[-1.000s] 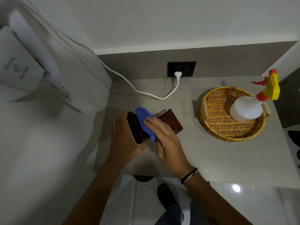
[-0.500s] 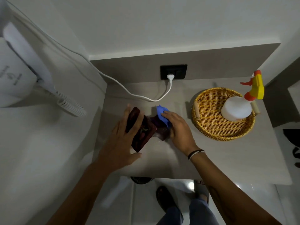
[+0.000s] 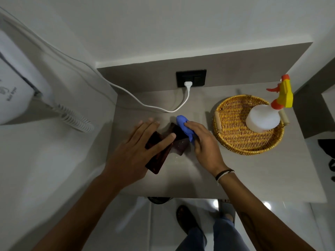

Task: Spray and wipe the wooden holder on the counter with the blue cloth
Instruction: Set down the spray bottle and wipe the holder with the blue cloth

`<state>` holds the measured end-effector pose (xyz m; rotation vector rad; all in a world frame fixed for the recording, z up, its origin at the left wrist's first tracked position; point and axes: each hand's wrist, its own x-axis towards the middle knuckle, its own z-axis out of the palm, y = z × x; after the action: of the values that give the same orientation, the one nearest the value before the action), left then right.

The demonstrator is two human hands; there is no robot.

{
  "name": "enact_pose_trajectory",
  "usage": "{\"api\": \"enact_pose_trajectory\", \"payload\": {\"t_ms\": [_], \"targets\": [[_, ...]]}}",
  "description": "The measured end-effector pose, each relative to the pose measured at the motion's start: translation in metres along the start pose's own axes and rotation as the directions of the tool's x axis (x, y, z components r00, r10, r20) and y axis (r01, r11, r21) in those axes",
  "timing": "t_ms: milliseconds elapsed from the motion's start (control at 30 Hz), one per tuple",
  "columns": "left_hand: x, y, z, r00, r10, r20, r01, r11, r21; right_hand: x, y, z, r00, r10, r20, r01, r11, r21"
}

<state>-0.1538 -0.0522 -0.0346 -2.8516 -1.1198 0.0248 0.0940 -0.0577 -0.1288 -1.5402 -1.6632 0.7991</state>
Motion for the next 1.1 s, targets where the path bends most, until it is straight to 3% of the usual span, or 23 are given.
{"api": "enact_pose_trajectory", "payload": {"t_ms": [167,367,533,667,767,900,967,1100], "targets": [[0.001,0.008,0.010,0.998,0.043,-0.041,-0.045,0.996,-0.073,-0.010,0.003,-0.010,0.996,0.022,-0.089,-0.017,0.998,0.062],[0.005,0.011,0.020,0.970,-0.203,-0.137,0.164,0.954,-0.252,-0.024,-0.004,-0.019,0.988,0.024,-0.151,-0.008,0.995,0.104],[0.000,0.019,0.016,0.903,-0.415,-0.115,0.311,0.812,-0.494,-0.037,-0.010,-0.014,0.987,0.047,-0.157,-0.025,0.989,0.143],[-0.004,0.024,0.013,0.858,-0.502,-0.112,0.367,0.750,-0.550,-0.041,-0.026,-0.004,0.984,0.039,-0.174,-0.010,0.986,0.166],[-0.003,0.030,0.010,0.838,-0.541,-0.073,0.414,0.716,-0.562,-0.047,-0.055,0.015,0.985,-0.056,-0.164,0.081,0.986,0.148],[-0.001,0.031,0.005,0.876,-0.481,-0.037,0.387,0.746,-0.542,-0.054,-0.076,0.044,0.966,-0.239,-0.095,0.248,0.965,0.086],[-0.006,0.028,0.006,0.855,-0.518,-0.035,0.414,0.721,-0.555,-0.049,-0.058,0.043,0.980,-0.197,-0.022,0.197,0.980,0.014],[-0.017,0.027,0.005,0.811,-0.584,0.015,0.462,0.626,-0.628,-0.032,-0.028,0.023,0.989,0.146,0.004,-0.146,0.989,-0.028]]}}
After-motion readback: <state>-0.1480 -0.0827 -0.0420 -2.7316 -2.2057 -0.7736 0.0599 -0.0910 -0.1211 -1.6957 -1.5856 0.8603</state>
